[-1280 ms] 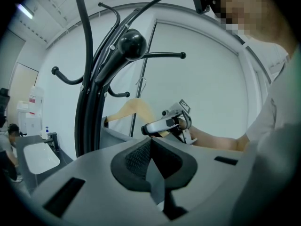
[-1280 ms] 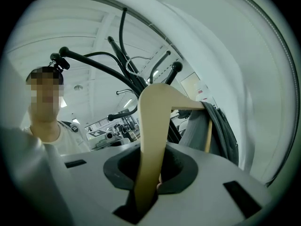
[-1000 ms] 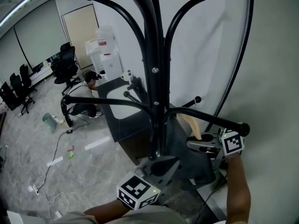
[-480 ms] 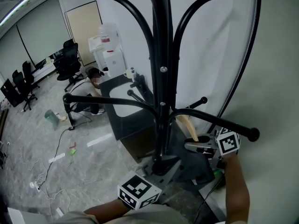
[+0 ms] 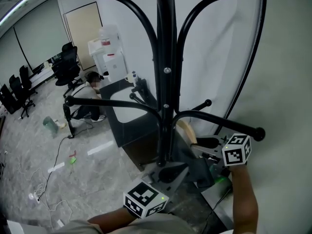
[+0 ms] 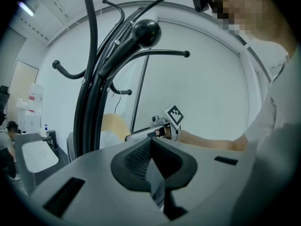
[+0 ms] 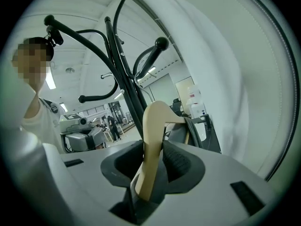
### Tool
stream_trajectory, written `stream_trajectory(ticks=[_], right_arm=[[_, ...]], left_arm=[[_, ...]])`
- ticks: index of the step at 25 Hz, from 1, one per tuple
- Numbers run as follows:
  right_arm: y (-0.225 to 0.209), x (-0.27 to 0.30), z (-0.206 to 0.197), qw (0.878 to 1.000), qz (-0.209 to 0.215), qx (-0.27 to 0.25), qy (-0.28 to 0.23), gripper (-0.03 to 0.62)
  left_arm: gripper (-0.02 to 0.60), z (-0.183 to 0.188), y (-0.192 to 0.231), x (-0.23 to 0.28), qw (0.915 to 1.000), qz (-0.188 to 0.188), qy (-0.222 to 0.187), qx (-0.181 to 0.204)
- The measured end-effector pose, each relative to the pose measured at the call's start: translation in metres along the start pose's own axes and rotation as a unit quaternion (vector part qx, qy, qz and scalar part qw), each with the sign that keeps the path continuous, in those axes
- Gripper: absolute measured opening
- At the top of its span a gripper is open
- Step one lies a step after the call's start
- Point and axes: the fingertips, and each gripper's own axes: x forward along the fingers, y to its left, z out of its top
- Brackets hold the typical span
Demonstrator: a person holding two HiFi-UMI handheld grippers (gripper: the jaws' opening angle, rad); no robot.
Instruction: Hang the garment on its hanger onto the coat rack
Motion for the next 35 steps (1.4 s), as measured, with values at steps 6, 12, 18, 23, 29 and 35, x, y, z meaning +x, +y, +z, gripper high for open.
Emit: stream_trajectory(ticks=[6,12,18,23,29,35], right_arm=[[-0.006,-0.007,0.003,0.998,-0.056,-0.002,-0.016,0.110],[-0.010,-0.021,0.009,0.980,-0.186,-0.073,-0.027,0.110],[0.002,-0.057,0.020,0.959,-0.253,-0.097,-0.076,0.061],[0.032,-0.071,0.021,0.957,-0.255,-0.094,-0.104,0.017],[0.057,-0.071,0.010,0.953,-0.266,-0.095,-0.106,0.015],[0.065,-0.074,0.006,0.954,-0.263,-0.080,-0.119,0.014]], left_arm=[[0.005,-0.004,0.000,0.004,1.0000,0.002,0.004,0.005],[0.005,0.004,-0.009,0.023,0.9997,-0.011,-0.002,0.021],[0.005,0.013,-0.029,0.033,0.9991,-0.026,-0.013,0.030],[0.005,0.013,-0.036,0.028,0.9992,-0.024,-0.015,0.028],[0.005,0.011,-0.039,0.024,0.9993,-0.018,-0.017,0.027],[0.005,0.008,-0.045,0.017,0.9993,-0.017,-0.019,0.027]])
